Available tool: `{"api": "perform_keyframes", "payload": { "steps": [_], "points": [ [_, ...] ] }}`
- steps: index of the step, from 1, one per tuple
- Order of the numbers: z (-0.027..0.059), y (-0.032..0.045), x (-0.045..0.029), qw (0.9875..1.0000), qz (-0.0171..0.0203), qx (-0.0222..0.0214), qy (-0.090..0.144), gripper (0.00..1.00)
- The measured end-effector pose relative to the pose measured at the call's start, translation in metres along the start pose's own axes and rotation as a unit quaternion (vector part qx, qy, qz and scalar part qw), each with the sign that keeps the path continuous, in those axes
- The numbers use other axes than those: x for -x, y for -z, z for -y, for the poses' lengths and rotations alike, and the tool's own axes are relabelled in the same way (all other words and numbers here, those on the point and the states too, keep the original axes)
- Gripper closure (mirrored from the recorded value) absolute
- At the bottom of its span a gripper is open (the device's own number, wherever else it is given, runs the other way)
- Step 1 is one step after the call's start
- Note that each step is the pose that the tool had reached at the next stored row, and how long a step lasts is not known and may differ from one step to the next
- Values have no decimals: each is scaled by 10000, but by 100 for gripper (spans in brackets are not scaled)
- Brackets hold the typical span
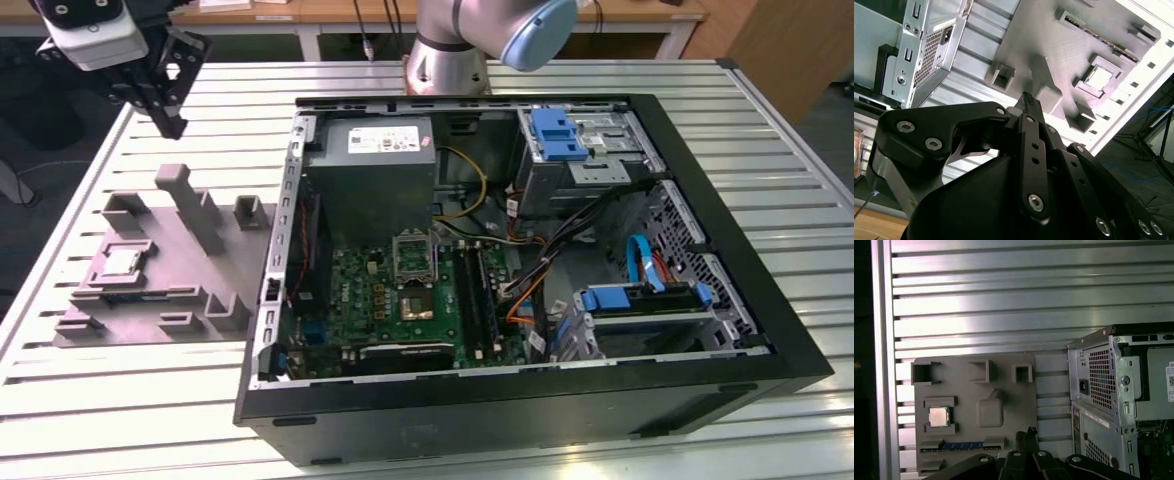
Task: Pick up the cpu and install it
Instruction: 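Reach for the cpu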
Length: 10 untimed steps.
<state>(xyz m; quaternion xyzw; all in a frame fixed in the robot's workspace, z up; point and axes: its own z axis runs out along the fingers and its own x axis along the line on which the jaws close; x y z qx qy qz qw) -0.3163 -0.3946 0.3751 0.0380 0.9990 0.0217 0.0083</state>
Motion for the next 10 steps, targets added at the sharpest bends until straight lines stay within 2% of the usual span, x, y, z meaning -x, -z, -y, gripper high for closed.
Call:
{"api": "perform_keyframes", "payload": {
  "steps": [10],
  "points": [
    [2,0,-30,10000,0,0,0,89]
  ]
}}
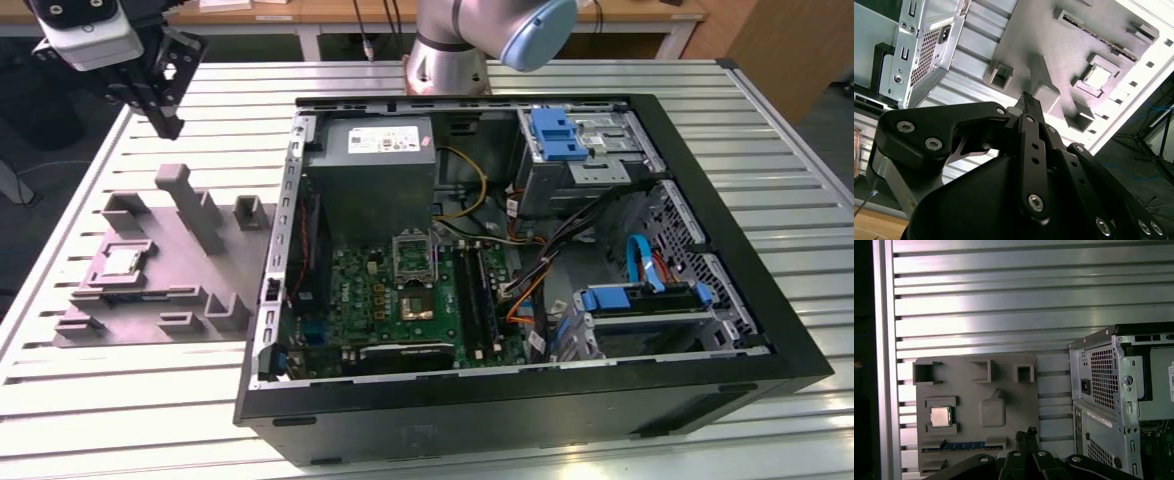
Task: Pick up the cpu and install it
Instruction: 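Reach for the cpu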
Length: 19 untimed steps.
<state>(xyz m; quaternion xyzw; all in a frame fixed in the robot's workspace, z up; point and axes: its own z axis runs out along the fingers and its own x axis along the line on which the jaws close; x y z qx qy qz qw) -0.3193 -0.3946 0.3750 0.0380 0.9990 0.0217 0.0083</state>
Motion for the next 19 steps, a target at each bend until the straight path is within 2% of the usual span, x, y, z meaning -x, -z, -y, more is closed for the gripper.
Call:
{"api": "perform_keyframes", "payload": {
  "steps": [19],
  "points": [
    [4,-1,-57,10000,0,0,0,89]
  ]
}}
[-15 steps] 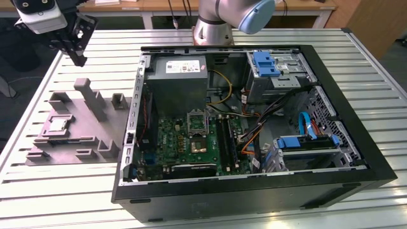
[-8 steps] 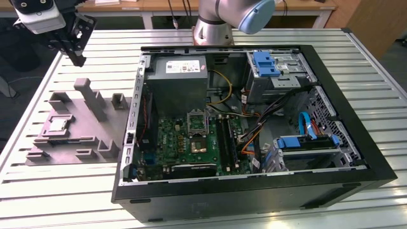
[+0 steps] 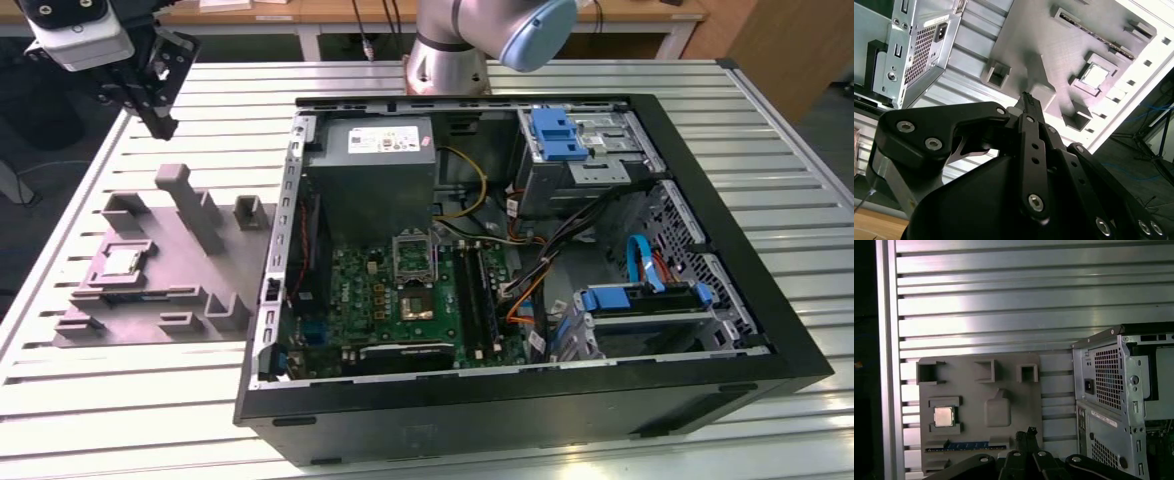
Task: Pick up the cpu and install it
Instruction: 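Reach for the cpu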
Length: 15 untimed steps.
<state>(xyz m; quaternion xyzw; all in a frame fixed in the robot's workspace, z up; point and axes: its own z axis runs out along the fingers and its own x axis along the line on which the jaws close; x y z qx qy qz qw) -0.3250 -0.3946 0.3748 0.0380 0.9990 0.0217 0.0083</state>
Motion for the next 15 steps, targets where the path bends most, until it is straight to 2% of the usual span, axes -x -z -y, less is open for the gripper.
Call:
{"api": "perform_keyframes", "payload": {
  "steps": [15],
  "points": [
    [4,0,-53,10000,0,0,0,89]
  ]
}}
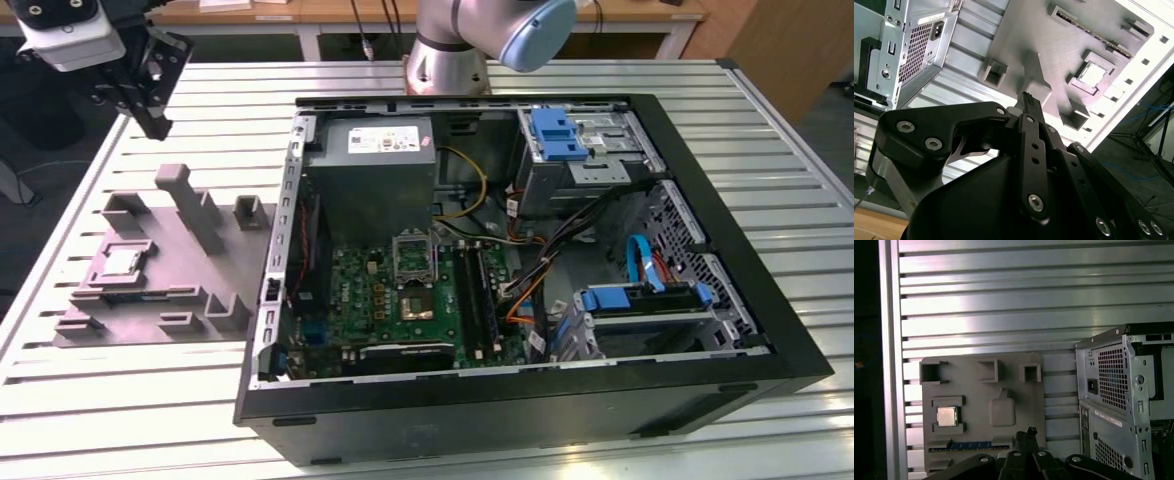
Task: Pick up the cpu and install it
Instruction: 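Reach for the cpu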
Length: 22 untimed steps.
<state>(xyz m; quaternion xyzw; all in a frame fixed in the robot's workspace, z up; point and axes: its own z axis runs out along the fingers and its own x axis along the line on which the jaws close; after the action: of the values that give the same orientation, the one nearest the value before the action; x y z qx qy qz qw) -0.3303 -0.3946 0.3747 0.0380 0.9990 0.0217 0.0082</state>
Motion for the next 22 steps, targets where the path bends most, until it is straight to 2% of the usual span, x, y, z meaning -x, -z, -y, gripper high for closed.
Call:
{"api": "perform_keyframes", "payload": {
  "steps": [22],
  "points": [
    [5,-1,-65,10000,0,0,0,89]
  ]
}}
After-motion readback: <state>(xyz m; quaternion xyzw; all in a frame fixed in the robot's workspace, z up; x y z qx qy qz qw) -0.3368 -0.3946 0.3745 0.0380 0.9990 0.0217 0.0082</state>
